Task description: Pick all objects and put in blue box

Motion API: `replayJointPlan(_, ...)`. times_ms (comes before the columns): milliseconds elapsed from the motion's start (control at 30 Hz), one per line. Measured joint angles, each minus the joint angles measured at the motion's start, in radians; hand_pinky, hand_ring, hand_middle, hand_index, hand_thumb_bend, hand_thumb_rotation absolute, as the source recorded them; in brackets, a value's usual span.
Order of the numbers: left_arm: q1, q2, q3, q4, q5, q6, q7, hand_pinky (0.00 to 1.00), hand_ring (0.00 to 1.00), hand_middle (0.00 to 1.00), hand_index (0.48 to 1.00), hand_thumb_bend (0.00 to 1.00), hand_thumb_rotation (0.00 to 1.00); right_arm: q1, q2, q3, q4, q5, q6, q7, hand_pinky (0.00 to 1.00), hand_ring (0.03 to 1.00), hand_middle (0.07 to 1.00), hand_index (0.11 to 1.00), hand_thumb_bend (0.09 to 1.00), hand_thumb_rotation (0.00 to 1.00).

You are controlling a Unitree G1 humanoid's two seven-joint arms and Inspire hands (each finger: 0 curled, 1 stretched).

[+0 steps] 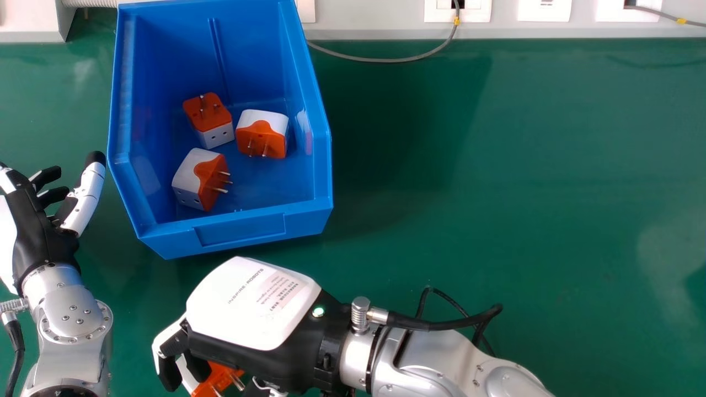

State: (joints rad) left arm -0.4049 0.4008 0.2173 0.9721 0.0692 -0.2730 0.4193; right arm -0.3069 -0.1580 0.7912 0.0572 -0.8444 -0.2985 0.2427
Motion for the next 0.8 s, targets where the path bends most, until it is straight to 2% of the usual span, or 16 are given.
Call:
replayJointPlan(367, 0.0, 0.0, -0.002, -0.002, 0.001, 0.001, 0.002, 0.6, 0.75, 0.81, 0.866, 0.63, 0.54, 0.001, 0.005, -0.04, 0.0, 0.034, -0.002, -0.03, 0.34, 0.375, 0.473, 0.551, 0.512, 0.0)
replayJointPlan(467, 0.001, 0.0, -0.002, -0.002, 0.0, 0.002, 0.001, 0.6, 0.75, 0.81, 0.865, 0.63, 0.54, 0.0, 0.006, -0.042, -0.021, -0.055, 0.009, -0.089, 0.33, 0.372, 0.468, 0.548, 0.512, 0.0)
replayJointPlan(533, 0.001, 0.0, -0.001, -0.003, -0.001, 0.002, 0.001, 0.6, 0.75, 0.81, 0.865, 0.63, 0.54, 0.0, -0.001, -0.029, -0.06, -0.117, 0.042, -0.059, 0.35, 0.383, 0.482, 0.538, 0.513, 0.0)
replayJointPlan(567, 0.002, -0.001, -0.001, -0.004, -0.001, 0.001, 0.001, 0.6, 0.75, 0.81, 0.865, 0.63, 0.54, -0.001, -0.002, -0.024, -0.082, -0.138, 0.065, -0.02, 0.43, 0.477, 0.568, 0.591, 0.564, 0.0)
replayJointPlan(600, 0.002, 0.0, -0.001, -0.004, -0.001, 0.001, 0.0, 0.6, 0.75, 0.81, 0.865, 0.63, 0.54, 0.0, -0.002, -0.021, -0.099, -0.145, 0.087, 0.021, 0.43, 0.477, 0.568, 0.591, 0.564, 0.0)
replayJointPlan(633, 0.002, 0.0, 0.0, -0.003, -0.001, 0.001, 0.0, 0.6, 0.75, 0.81, 0.865, 0.63, 0.54, 0.0, -0.001, -0.02, -0.112, -0.144, 0.107, 0.058, 0.51, 0.573, 0.654, 0.654, 0.608, 0.0)
replayJointPlan(667, 0.002, 0.0, 0.0, -0.003, -0.001, 0.0, -0.001, 0.6, 0.75, 0.81, 0.865, 0.63, 0.54, 0.001, 0.001, -0.02, -0.121, -0.144, 0.128, 0.091, 0.51, 0.573, 0.654, 0.654, 0.608, 0.0)
replayJointPlan(700, 0.001, 0.0, 0.0, -0.002, -0.001, -0.001, -0.001, 0.6, 0.75, 0.82, 0.866, 0.63, 0.54, 0.004, 0.002, -0.02, -0.129, -0.144, 0.147, 0.117, 0.61, 0.659, 0.724, 0.718, 0.651, 0.01)
replayJointPlan(733, 0.001, 0.0, 0.0, -0.001, -0.001, -0.001, -0.001, 0.6, 0.75, 0.82, 0.866, 0.63, 0.54, 0.008, 0.003, -0.019, -0.138, -0.145, 0.163, 0.138, 0.61, 0.659, 0.724, 0.718, 0.651, 0.01)
replayJointPlan(800, 0.001, 0.0, 0.001, 0.0, -0.001, -0.002, -0.001, 0.6, 0.75, 0.82, 0.866, 0.63, 0.54, 0.012, 0.004, -0.015, -0.145, -0.146, 0.181, 0.156, 0.75, 0.782, 0.823, 0.82, 0.763, 0.05)
